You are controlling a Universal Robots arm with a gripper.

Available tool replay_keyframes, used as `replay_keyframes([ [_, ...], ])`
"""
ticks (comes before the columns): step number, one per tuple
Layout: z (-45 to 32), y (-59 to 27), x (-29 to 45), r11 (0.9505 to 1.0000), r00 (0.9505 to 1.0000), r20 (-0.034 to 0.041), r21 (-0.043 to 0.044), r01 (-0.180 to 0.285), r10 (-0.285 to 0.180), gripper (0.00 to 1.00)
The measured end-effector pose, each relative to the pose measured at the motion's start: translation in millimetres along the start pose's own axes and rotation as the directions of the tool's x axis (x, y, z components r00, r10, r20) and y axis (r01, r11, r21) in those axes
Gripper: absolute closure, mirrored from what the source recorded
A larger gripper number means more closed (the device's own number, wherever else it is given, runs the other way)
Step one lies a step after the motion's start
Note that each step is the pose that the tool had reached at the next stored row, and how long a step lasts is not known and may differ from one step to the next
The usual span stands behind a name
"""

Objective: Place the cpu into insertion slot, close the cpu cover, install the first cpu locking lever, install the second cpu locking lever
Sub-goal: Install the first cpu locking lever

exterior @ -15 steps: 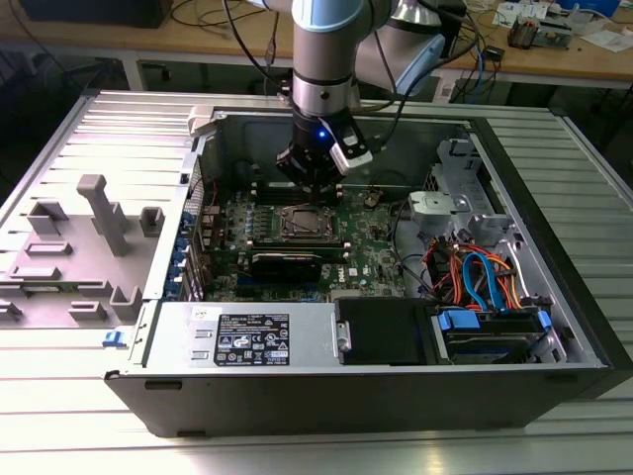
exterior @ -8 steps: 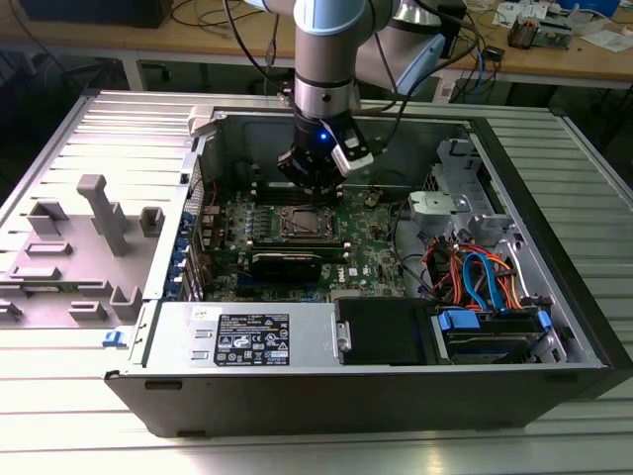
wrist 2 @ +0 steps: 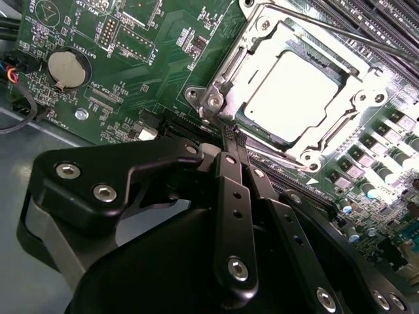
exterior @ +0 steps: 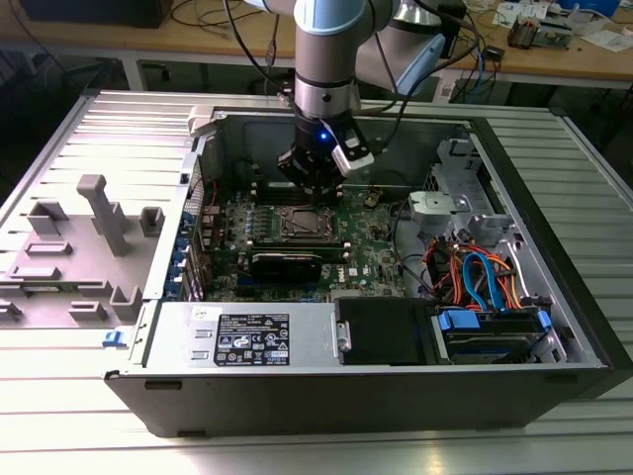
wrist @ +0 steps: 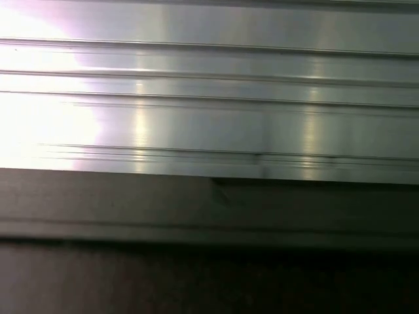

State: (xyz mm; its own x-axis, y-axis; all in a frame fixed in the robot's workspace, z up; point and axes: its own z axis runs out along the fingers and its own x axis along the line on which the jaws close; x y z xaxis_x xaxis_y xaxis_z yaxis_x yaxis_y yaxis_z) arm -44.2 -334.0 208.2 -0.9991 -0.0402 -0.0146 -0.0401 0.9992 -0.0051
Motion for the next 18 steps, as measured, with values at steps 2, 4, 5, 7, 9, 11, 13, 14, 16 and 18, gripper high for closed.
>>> replay_keyframes([
  [2, 1.4, -0.6, -0.7, 1.0000, 1.0000, 0.0002, 0.0000, 0.000, 0.000, 0.89],
  [4, 1.8, -1.1, -0.7, 1.0000, 1.0000, 0.0003, -0.0002, 0.000, 0.000, 0.89],
  [5, 1.8, -1.1, -0.7, 1.0000, 1.0000, 0.0003, -0.0002, 0.000, 0.000, 0.89],
  [7, 1.7, -1.3, -0.7, 1.0000, 1.0000, 0.0002, 0.0000, 0.000, 0.000, 0.89],
  [9, 1.7, -1.5, -0.7, 1.0000, 1.0000, 0.0002, -0.0001, 0.000, 0.000, 0.89],
  [11, 1.7, -1.9, -0.7, 1.0000, 1.0000, 0.0002, -0.0001, 0.000, 0.000, 0.89],
  [13, 2.3, -2.0, -0.7, 1.0000, 1.0000, 0.0001, 0.0000, 0.000, 0.000, 0.89],
  [14, 2.6, -2.0, -0.6, 1.0000, 1.0000, 0.0000, 0.0004, 0.000, 0.000, 0.89],
  [16, 3.5, -2.1, -0.6, 1.0000, 1.0000, -0.0004, 0.0010, 0.000, 0.000, 0.89],
  [18, 4.8, -2.1, -0.6, 1.0000, 1.0000, -0.0003, 0.0013, 0.000, 0.000, 0.89],
])
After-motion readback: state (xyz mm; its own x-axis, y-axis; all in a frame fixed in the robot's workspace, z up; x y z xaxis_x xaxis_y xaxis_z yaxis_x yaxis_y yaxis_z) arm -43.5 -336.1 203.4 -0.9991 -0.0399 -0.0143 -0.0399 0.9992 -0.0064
